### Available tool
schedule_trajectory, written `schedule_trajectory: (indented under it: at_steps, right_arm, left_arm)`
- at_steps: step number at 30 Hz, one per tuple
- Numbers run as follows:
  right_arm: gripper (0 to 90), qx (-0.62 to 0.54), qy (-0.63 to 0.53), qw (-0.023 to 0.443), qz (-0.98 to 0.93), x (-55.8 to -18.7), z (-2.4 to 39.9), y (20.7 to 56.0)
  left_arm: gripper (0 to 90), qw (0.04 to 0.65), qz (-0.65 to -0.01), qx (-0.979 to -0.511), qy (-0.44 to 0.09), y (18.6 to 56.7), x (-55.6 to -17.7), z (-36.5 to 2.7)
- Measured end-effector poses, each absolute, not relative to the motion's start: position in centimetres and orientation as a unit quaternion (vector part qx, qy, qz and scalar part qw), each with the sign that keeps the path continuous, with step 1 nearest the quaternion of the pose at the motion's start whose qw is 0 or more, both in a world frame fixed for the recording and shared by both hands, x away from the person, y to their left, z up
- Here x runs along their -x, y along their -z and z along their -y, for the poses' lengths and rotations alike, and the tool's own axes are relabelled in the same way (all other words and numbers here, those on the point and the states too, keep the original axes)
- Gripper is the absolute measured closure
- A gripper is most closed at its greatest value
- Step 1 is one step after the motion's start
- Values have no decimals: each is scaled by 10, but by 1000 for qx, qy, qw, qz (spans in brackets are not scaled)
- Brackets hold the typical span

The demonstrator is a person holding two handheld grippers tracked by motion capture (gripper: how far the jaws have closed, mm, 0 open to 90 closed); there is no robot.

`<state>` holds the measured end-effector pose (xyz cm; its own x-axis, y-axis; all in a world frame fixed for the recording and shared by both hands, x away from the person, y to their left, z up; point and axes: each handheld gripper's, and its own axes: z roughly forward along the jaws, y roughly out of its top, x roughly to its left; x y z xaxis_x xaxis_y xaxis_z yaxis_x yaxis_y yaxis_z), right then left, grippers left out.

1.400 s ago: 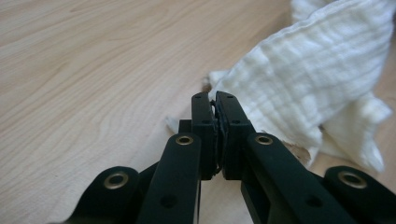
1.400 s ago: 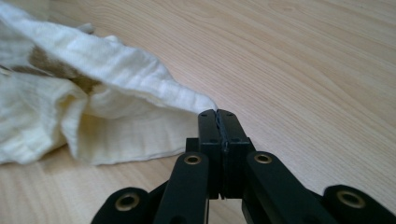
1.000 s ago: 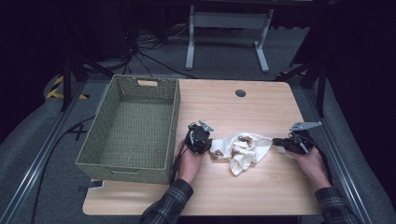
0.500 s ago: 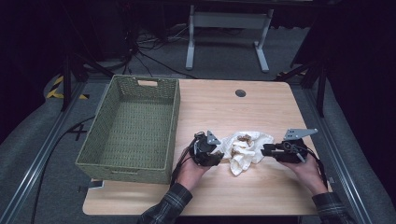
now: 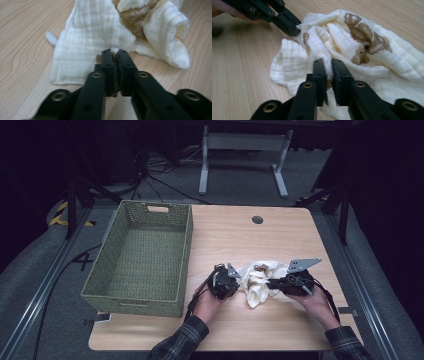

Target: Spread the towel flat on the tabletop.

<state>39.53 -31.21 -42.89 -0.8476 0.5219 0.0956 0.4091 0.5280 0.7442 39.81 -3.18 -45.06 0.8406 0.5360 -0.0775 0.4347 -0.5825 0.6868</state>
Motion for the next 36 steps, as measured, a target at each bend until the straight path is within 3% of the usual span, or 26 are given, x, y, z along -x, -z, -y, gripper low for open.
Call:
schedule_trajectory:
  at_steps: [8, 22, 34, 36]
  right_arm:
    - [853, -279, -409, 77, -865, -388, 335, 423]
    - [854, -326, -377, 78, -863, -374, 392, 431]
    - [854, -361, -345, 92, -862, -376, 416, 437]
    - [847, -363, -346, 92, -860, -377, 416, 437]
  left_arm:
    - [881, 406, -288, -866, -51, 431, -396, 18]
    - [881, 430, -299, -849, -72, 406, -400, 11]
    - [875, 393, -357, -839, -121, 418, -434, 15]
    - [821, 389, -363, -837, -128, 421, -438, 17]
